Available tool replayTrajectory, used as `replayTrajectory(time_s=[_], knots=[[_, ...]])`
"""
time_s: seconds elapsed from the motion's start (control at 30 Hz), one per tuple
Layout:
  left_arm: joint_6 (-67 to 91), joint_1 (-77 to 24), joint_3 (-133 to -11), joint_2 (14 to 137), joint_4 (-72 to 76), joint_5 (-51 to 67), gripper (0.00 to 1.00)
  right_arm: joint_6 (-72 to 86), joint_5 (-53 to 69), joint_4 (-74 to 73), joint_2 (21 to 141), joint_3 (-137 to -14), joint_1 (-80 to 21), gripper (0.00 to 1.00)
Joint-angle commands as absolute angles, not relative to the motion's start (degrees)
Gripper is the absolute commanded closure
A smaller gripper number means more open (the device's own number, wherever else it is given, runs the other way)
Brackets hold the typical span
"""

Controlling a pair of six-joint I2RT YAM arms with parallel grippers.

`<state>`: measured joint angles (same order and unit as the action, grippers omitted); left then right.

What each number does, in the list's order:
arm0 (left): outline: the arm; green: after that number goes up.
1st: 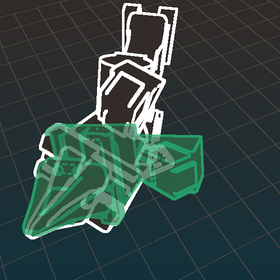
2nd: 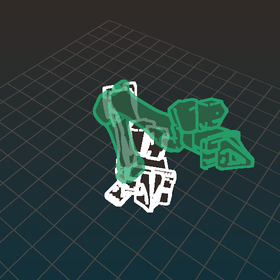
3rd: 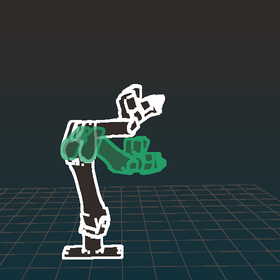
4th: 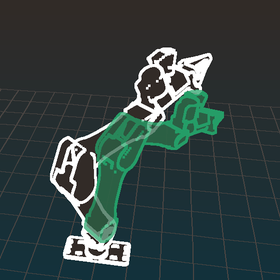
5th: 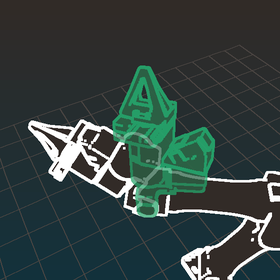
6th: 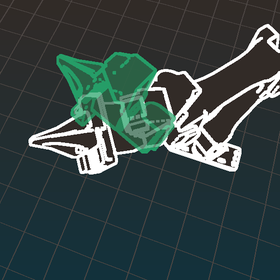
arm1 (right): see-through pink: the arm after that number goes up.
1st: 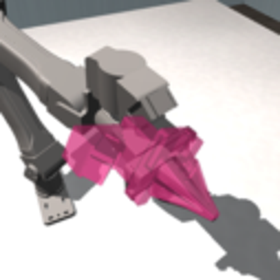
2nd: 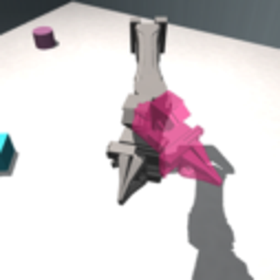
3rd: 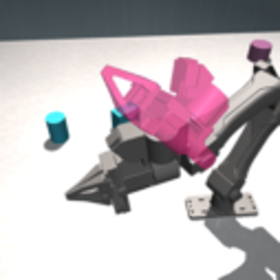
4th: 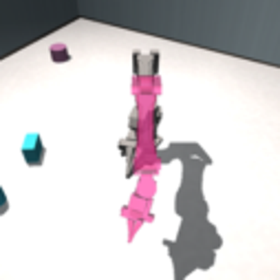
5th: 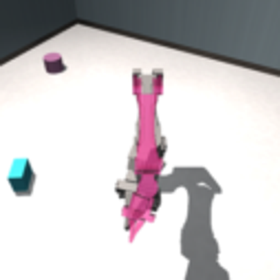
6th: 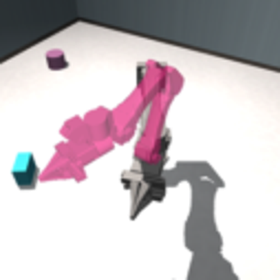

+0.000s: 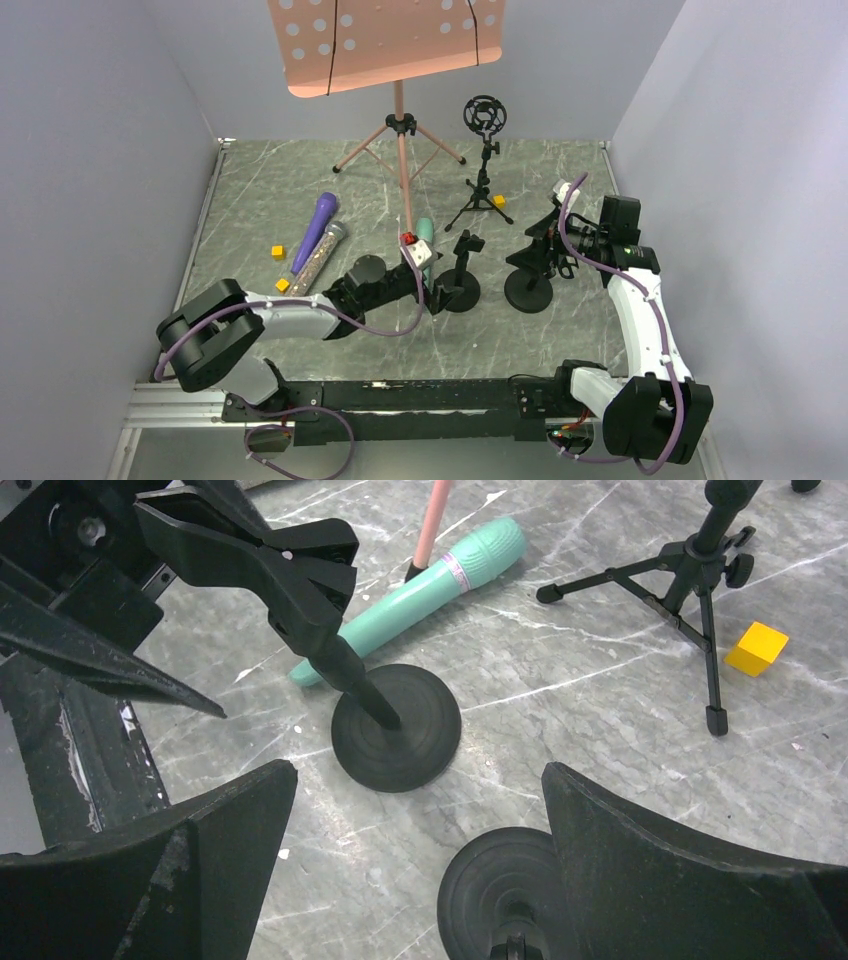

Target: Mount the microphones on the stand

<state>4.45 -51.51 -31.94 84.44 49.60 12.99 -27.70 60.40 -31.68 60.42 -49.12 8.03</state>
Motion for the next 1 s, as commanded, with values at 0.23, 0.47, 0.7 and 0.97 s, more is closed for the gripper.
replayTrajectory(time_s=[0.23,0.47,0.7,0.97], knots=[[8.1,-58.4,-35.6,94.3,66.0,-11.5,0.09,-29.3,61.3,-31.3,60.6,-51.3,7.6,0.0],[6.8,-58.6,-38.1,99.5,69.3,-11.9,0.22,-29.3,61.3,-31.6,60.7,-51.6,7.6,0.0],[7.0,-58.8,-39.0,101.6,70.8,-10.3,0.44,-29.2,60.9,-31.6,60.9,-51.7,7.6,0.0],[3.8,-58.8,-37.2,99.8,71.0,-4.3,0.84,-29.4,60.7,-31.7,60.9,-51.7,7.6,0.0]])
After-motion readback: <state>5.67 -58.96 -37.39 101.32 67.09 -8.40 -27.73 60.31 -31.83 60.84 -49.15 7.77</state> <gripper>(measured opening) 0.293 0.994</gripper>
